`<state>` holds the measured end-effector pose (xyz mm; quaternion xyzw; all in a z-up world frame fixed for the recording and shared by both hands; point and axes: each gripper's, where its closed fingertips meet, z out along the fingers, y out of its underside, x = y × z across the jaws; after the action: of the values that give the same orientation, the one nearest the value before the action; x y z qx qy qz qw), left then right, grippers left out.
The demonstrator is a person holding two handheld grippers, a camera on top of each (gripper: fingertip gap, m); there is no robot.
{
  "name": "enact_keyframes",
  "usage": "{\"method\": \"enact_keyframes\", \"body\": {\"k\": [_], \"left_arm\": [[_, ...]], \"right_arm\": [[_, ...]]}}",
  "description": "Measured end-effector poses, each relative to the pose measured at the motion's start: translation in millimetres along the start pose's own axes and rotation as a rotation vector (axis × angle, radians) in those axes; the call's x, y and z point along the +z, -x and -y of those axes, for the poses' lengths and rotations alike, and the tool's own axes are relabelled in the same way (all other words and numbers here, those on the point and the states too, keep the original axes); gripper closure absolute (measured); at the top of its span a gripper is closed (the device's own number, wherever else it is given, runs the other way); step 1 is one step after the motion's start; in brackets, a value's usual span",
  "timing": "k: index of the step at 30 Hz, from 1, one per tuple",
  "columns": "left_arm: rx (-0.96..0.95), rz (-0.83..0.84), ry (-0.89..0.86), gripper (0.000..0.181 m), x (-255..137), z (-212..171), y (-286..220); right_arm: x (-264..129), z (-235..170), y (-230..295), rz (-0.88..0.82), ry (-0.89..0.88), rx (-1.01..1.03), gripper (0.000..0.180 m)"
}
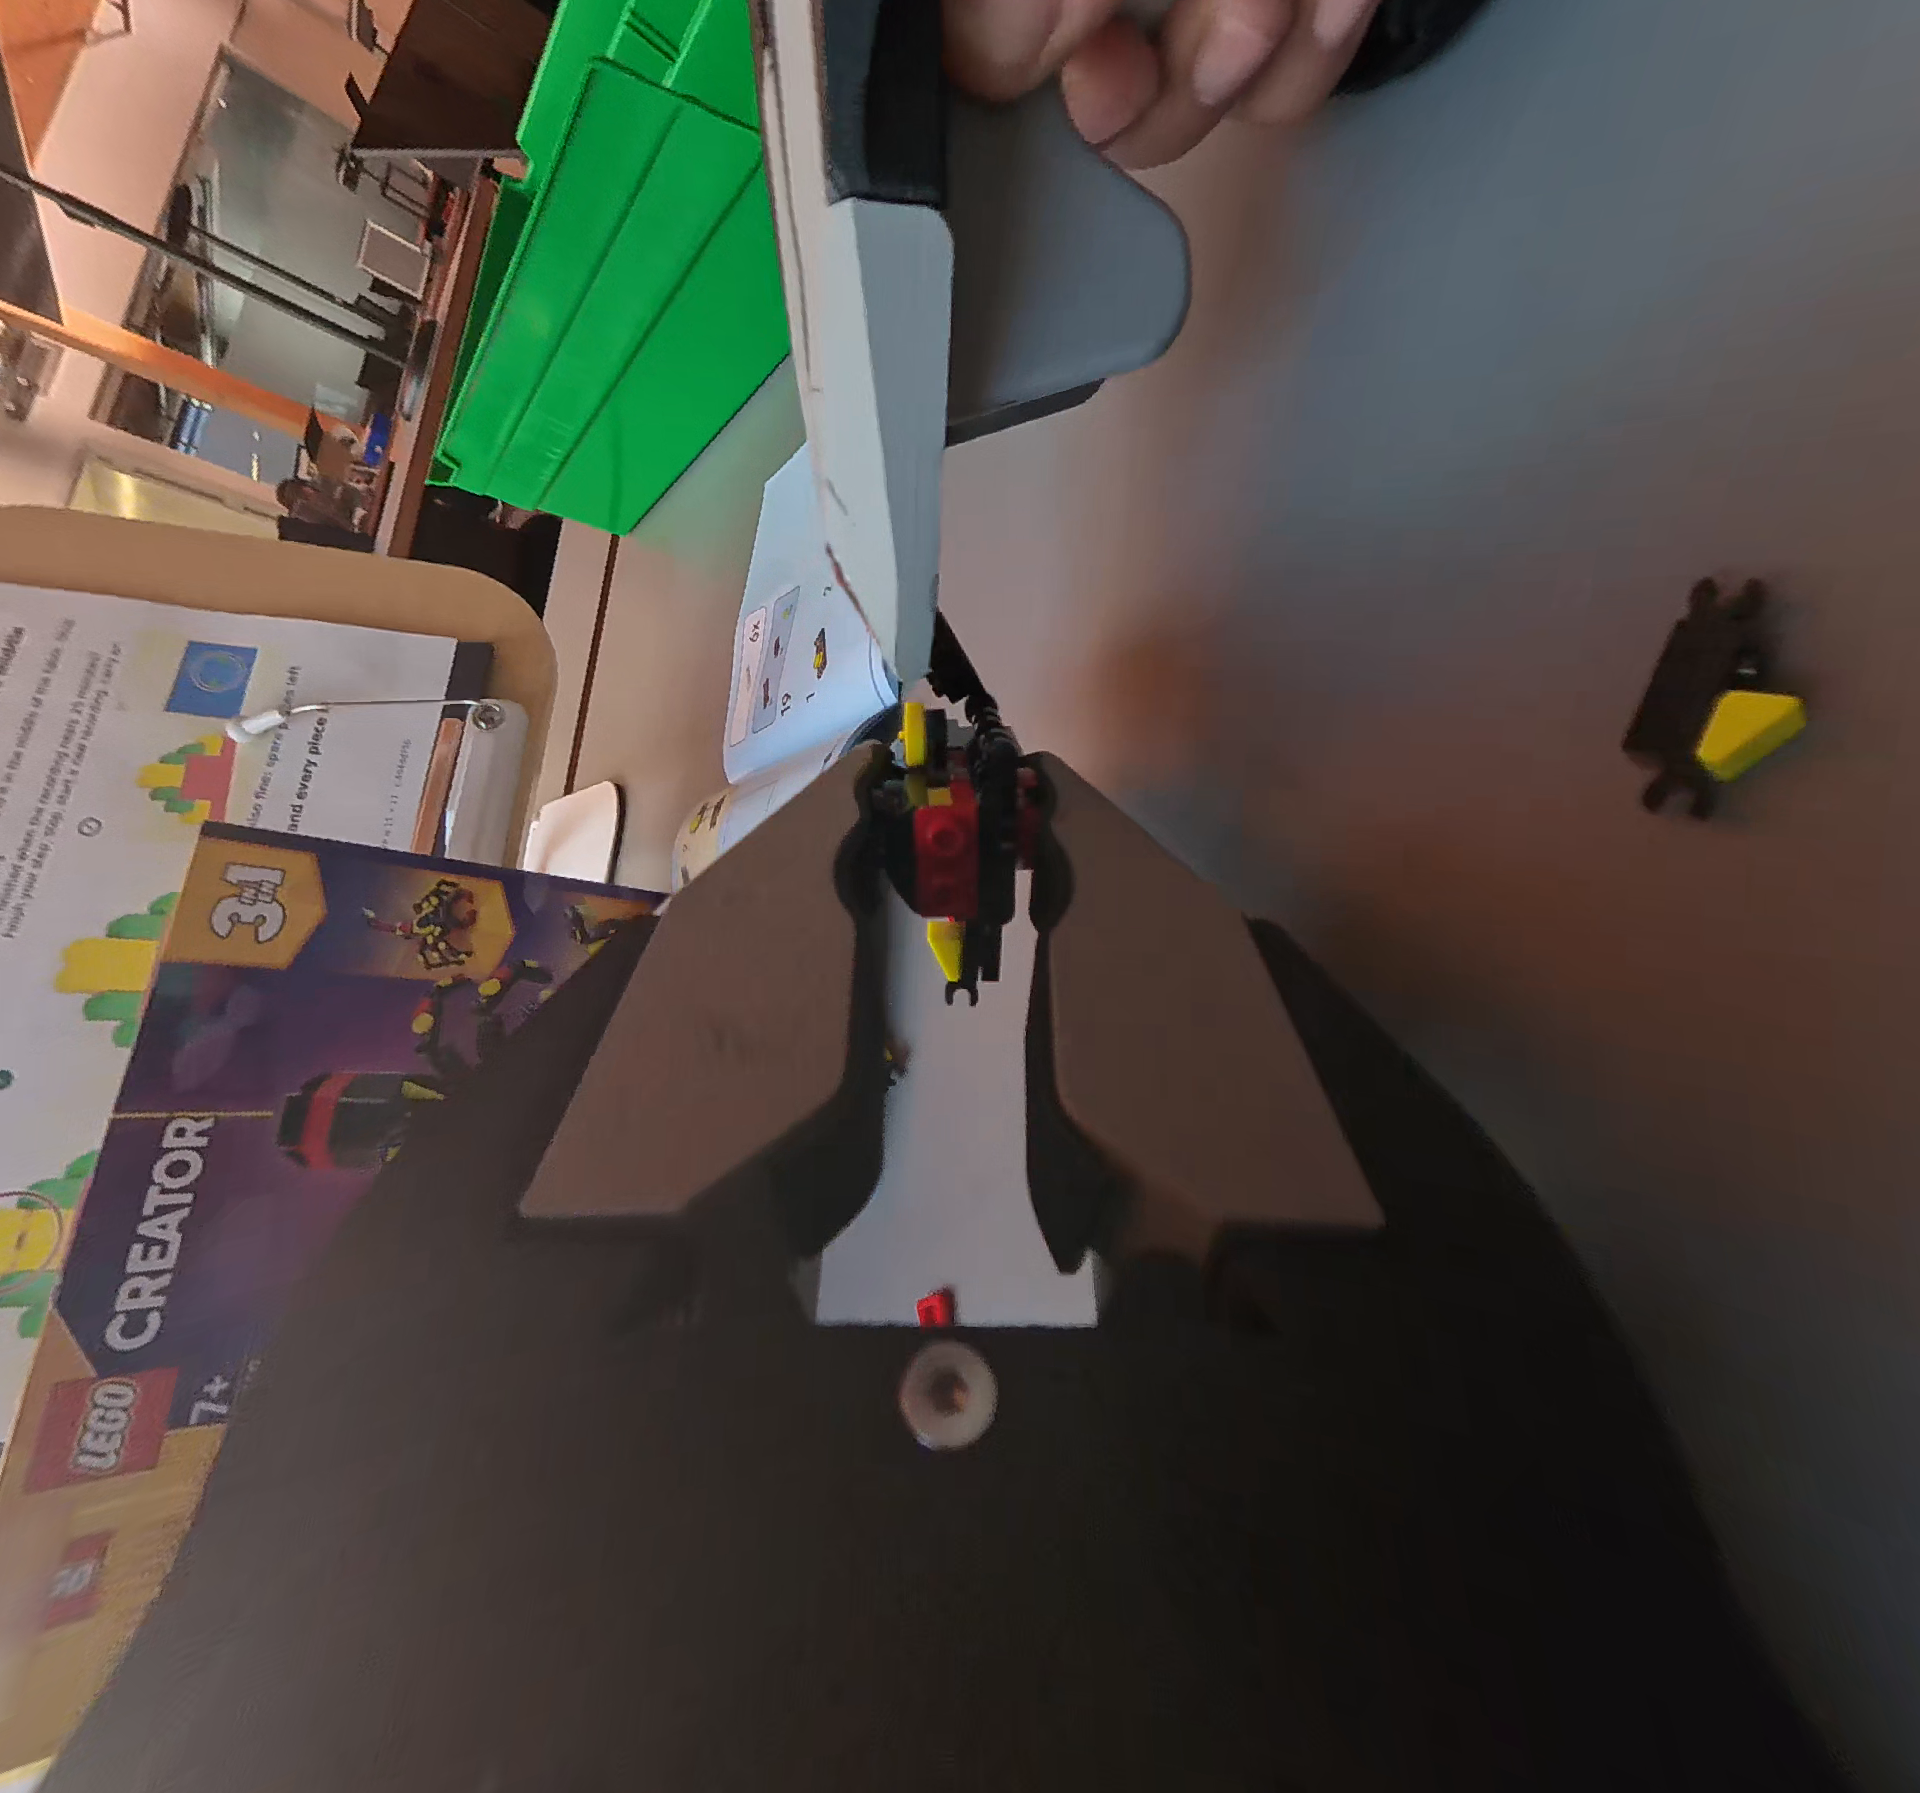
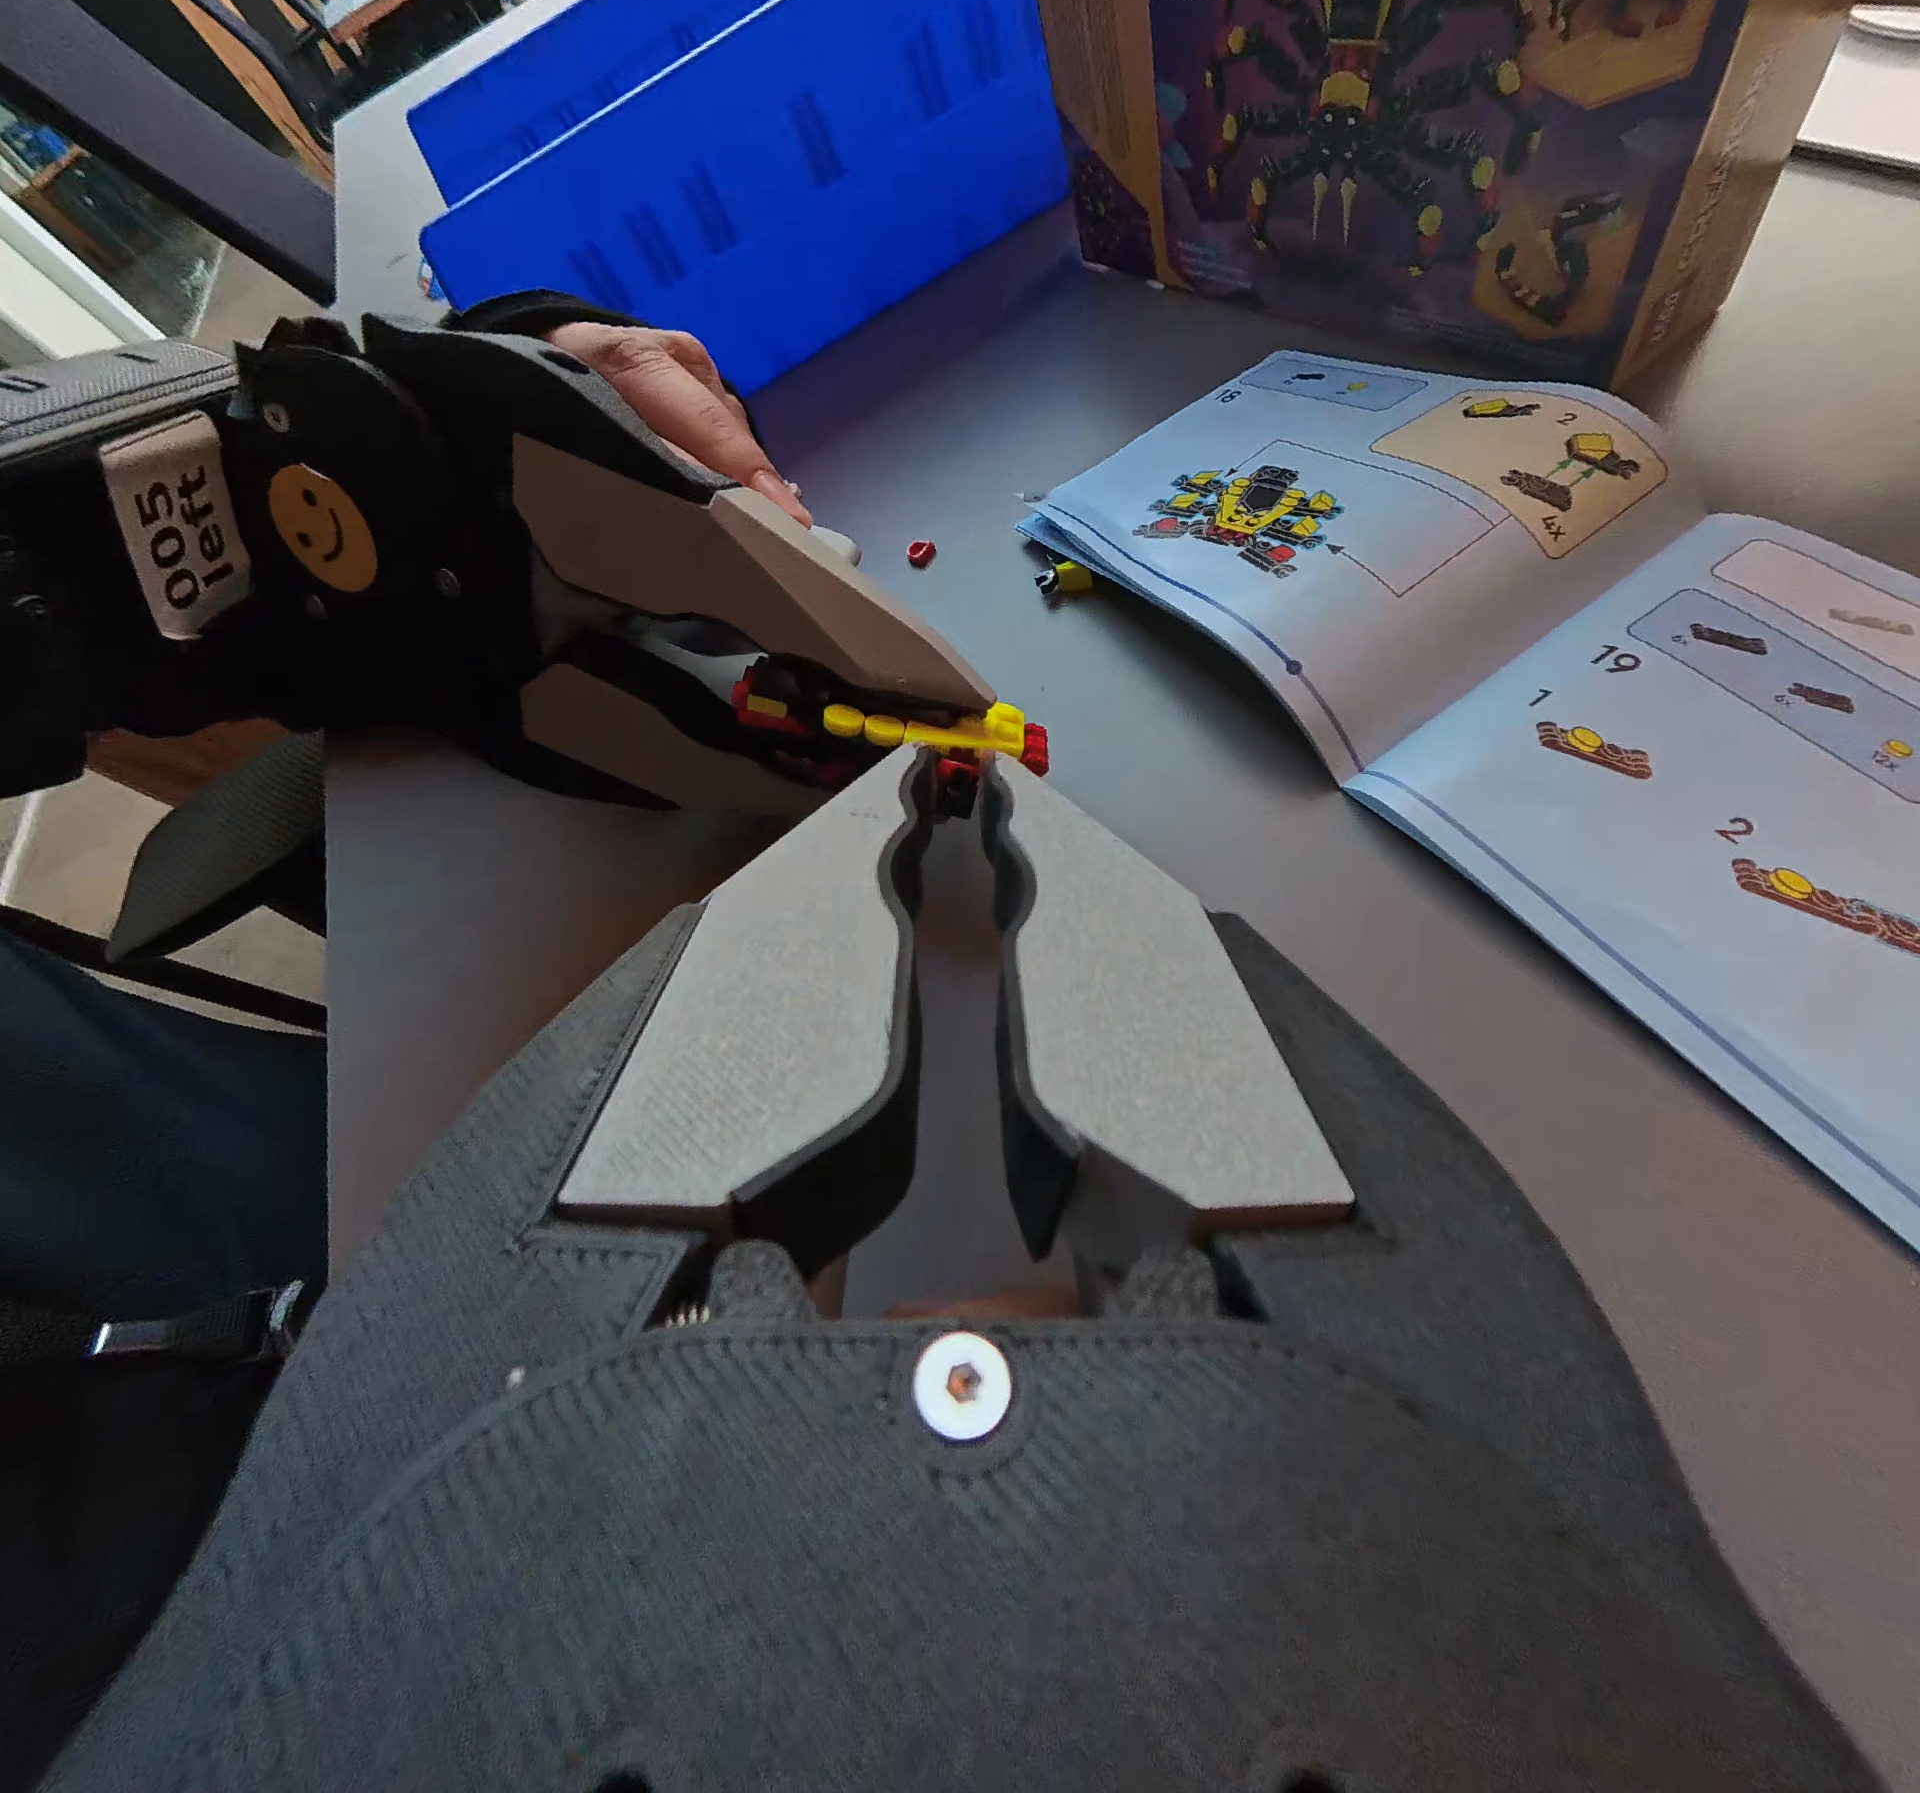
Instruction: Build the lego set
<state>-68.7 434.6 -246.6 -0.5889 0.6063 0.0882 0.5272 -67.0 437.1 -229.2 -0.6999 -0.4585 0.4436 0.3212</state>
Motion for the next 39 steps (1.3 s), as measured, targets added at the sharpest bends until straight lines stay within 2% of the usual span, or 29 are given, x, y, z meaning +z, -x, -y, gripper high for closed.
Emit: {"method": "enact_keyframes", "body": {"k": [16,22,25,29,35,39], "left_arm": [[-0.039,0.091,-0.003,0.158,-2,-4,21],[0.070,0.154,-0.160,0.159,-13,8,33],[0.131,0.158,-0.235,0.159,-20,22,29],[0.282,0.164,-0.268,0.159,-23,36,16],[0.215,0.142,-0.382,0.159,-34,58,11],[0.158,0.126,-0.470,0.159,-47,72,14]], "right_arm": [[2,-8,3,0.018,0.051,-0.009,0.173],[-14,7,-4,0.031,-0.051,-0.044,0.144],[-24,17,8,0.195,-0.111,0.040,0.142],[-25,19,27,0.397,-0.104,0.158,0.138],[-32,17,42,0.524,-0.080,0.145,0.147],[-37,21,45,0.584,-0.095,0.186,0.141]]}}
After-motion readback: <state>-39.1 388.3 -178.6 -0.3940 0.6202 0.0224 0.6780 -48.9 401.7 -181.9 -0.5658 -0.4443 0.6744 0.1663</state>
